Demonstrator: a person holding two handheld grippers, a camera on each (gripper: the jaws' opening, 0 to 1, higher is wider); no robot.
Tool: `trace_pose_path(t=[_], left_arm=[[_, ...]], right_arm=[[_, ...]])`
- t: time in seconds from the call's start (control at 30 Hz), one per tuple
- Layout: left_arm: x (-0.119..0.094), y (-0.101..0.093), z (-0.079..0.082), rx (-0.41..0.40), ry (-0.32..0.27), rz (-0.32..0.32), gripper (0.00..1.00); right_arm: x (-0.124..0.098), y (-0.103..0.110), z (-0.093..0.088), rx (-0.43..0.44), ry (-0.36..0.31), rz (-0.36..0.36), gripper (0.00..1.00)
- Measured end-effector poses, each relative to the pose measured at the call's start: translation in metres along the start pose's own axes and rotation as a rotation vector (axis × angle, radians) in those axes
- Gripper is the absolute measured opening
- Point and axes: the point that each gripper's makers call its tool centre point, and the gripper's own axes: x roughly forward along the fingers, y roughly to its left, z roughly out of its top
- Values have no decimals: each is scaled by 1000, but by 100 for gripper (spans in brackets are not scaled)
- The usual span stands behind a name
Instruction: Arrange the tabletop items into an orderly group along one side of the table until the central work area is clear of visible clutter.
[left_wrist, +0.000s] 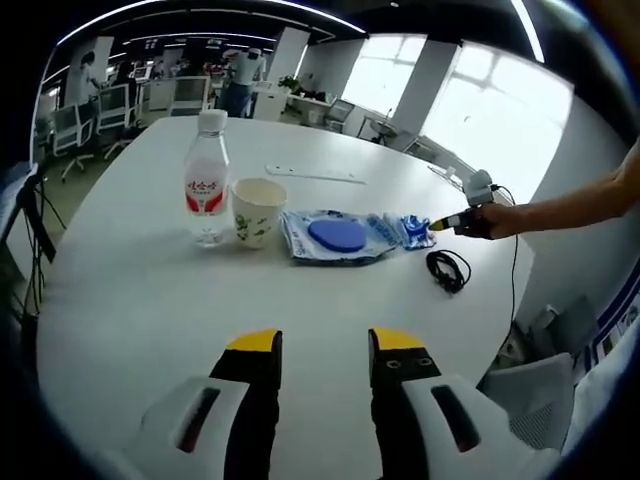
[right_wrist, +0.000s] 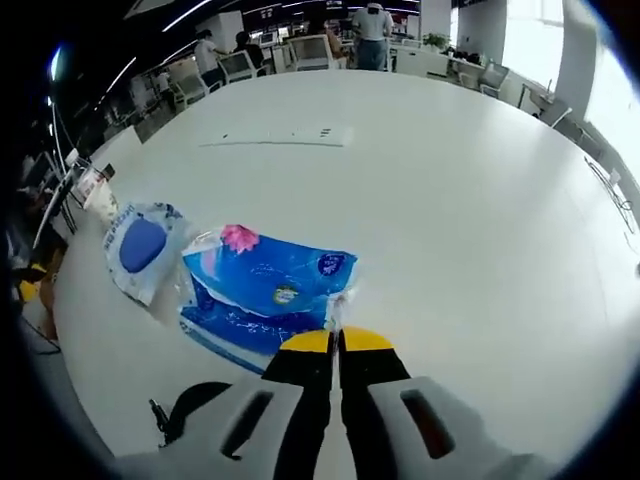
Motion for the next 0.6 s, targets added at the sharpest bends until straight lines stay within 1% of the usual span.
trace_pose_path(t=[0.2,0.4,0.53,0.6], left_arm=[[-1,-1,3,4,-6,-3,33],[-2,-1,2,4,-6,-1,33],[-3,0,0,2,-5,-1,33],[-3,0,0,0,-5,-1,33]], right_arm=[[1,7,-1,-3,-3,13,0],[1,9,-1,-2,-4,17,0],[0,9,-2,10,-3,20,3],[-1,11,-4,25,0,33,7]])
